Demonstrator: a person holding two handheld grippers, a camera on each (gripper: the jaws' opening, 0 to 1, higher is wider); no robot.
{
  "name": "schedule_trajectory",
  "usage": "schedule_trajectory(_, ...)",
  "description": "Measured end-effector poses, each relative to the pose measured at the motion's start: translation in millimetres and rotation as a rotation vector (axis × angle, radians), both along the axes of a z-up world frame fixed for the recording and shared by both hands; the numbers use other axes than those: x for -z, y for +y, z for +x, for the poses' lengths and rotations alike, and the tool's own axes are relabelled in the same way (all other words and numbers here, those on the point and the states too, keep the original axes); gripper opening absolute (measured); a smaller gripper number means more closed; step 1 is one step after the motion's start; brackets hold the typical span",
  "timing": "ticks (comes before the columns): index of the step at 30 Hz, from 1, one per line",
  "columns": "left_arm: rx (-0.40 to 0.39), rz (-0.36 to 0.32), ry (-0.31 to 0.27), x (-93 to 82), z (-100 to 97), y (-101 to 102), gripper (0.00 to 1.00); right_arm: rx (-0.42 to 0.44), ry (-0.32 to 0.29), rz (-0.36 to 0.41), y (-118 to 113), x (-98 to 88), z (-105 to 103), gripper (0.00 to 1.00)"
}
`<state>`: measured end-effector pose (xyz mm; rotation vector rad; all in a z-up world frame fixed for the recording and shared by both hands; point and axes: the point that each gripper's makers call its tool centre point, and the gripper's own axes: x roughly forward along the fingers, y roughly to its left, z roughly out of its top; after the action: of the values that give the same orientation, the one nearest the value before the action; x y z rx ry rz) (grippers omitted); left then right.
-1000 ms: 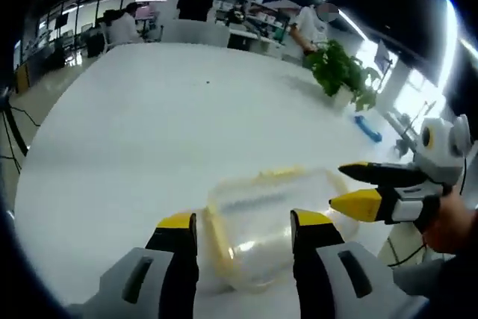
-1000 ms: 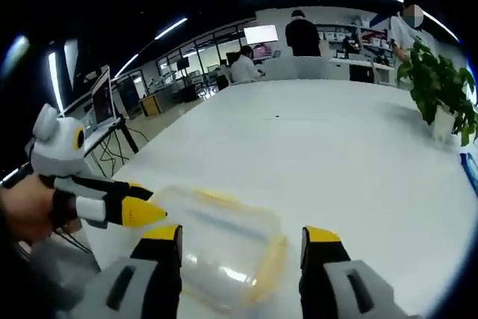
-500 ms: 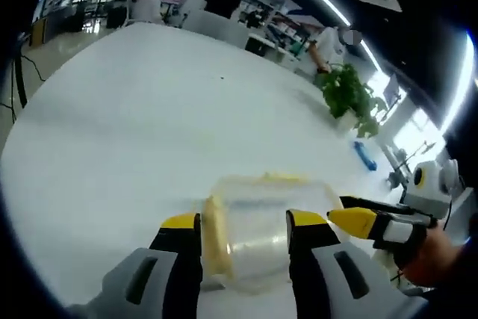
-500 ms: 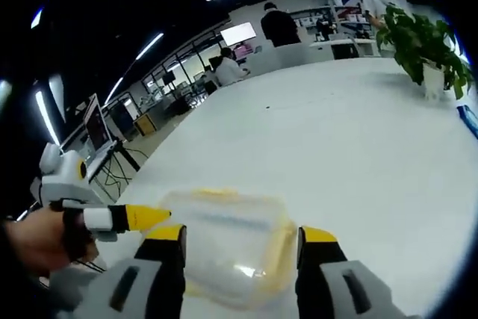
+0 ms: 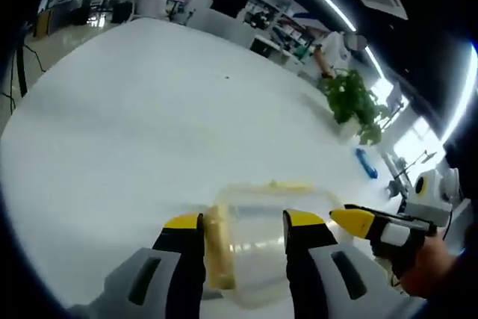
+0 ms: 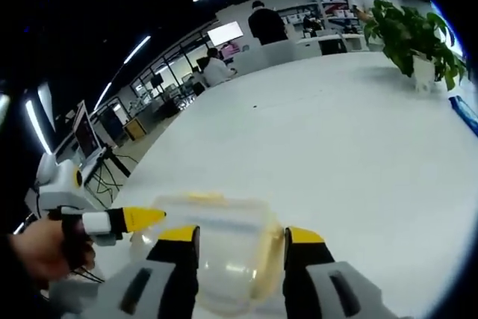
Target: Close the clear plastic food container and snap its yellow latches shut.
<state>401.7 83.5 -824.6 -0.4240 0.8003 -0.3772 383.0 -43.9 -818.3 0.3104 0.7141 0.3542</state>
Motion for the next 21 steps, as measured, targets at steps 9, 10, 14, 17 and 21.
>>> schedule_trajectory(9, -0.005, -0.017, -0.016, 0.8, 2.0, -0.3, 0.37, 0.046, -0.003, 0.017, -8.5, 1.2, 1.0, 0.28)
schedule_trajectory(10, -0.004, -0.018, -0.019, 1.2, 2.3, 0.1, 0.37, 0.047, -0.005, 0.017, -8.0, 1.3, 0.8, 0.28)
schedule_trajectory(14, 0.007, -0.015, -0.04, 0.9, 2.3, -0.5, 0.35, 0.037, -0.032, -0.002, -6.9, 1.0, 0.4, 0.27)
schedule_trajectory(17, 0.015, -0.029, -0.032, 1.6, 2.5, -0.7, 0.35, 0.043, -0.063, -0.012, -6.6, 0.2, -0.4, 0.26)
schedule_trajectory(21, 0.009, -0.026, -0.05, 1.8, 1.8, -1.6, 0.34, 0.054, -0.085, -0.026, -6.5, -0.5, 0.0, 0.25)
